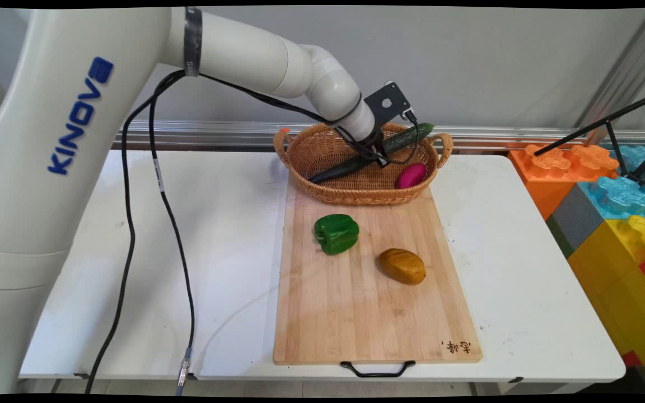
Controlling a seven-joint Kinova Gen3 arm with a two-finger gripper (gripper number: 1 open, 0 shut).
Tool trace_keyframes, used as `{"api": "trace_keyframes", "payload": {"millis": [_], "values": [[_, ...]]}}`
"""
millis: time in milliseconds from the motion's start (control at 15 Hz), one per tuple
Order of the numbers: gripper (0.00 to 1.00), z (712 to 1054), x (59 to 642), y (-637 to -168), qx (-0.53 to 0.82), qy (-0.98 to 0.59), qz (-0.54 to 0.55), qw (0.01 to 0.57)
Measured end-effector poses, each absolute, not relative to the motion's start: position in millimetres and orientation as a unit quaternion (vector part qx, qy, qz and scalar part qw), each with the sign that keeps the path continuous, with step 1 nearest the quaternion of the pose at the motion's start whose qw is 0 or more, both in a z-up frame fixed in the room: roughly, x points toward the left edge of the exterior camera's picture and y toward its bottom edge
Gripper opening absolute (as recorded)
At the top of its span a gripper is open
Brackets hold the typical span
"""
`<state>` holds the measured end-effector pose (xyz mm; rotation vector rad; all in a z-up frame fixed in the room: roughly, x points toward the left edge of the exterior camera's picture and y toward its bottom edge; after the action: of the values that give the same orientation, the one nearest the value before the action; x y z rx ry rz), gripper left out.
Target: Place the picked object on the cutting board
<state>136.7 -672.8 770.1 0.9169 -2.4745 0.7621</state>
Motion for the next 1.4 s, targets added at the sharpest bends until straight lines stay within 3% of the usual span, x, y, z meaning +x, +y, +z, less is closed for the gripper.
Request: {"api": "trace_keyframes", "payload": {"millis": [333,800,1400], "values": [[0.0,789,136,-669,0.328,-0.879,0.279,0.206],[0.0,880,129,-642,0.303,-0.87,0.315,0.229],[0.0,935,110,-526,0.206,-0.931,0.159,0.258]]}}
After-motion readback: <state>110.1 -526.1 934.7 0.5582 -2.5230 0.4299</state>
